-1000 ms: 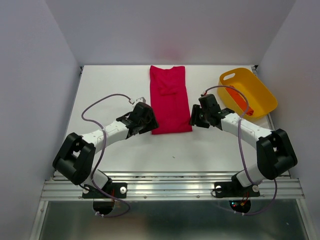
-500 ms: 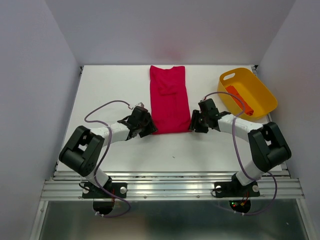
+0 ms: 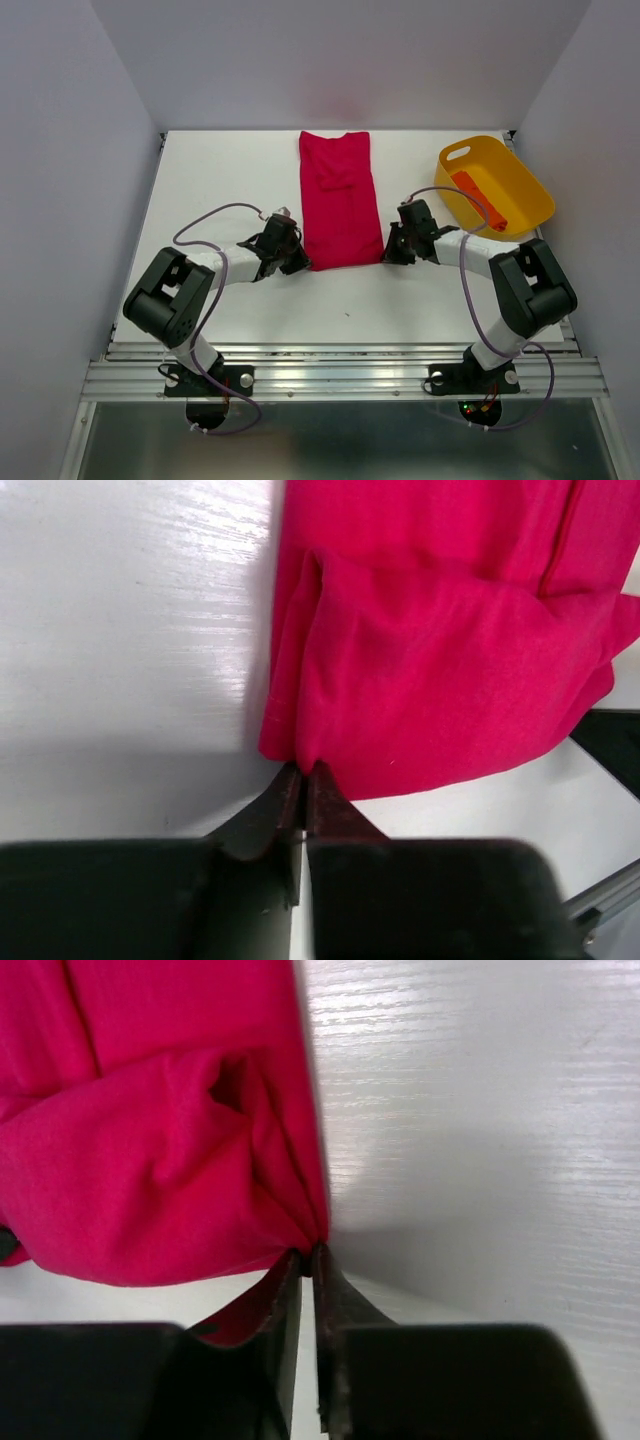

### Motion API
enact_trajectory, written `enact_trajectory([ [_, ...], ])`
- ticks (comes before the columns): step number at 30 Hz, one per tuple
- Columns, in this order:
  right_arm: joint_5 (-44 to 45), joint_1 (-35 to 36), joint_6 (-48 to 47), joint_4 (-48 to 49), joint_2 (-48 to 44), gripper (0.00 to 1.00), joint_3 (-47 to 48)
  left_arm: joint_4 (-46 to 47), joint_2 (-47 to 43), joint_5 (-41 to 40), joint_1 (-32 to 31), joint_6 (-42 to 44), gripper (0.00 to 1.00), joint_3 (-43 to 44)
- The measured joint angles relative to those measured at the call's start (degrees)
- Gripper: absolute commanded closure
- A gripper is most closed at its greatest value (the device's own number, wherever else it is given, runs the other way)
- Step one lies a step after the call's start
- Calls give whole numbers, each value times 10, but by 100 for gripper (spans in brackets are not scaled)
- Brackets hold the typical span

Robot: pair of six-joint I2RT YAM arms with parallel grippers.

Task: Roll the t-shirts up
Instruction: Roll the T-shirt to the center of the board.

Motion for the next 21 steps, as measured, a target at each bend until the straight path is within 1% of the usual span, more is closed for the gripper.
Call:
enact_trajectory([
  [1,-2,0,1,2,1,97,-1,0,2,1,0,0,100,0],
  [2,-4,0,1,4,2,99,-1,0,2,1,0,0,100,0],
  [11,-30,0,0,23,-18,99,-32,-14,-8,0,0,0,100,0],
  [14,-44,0,3,24,-43,99,-59,-35,-29,0,0,0,100,-1],
  [21,-63,16,14,5,-106,99,-98,-68,-110,3,-10,-9,100,-28],
])
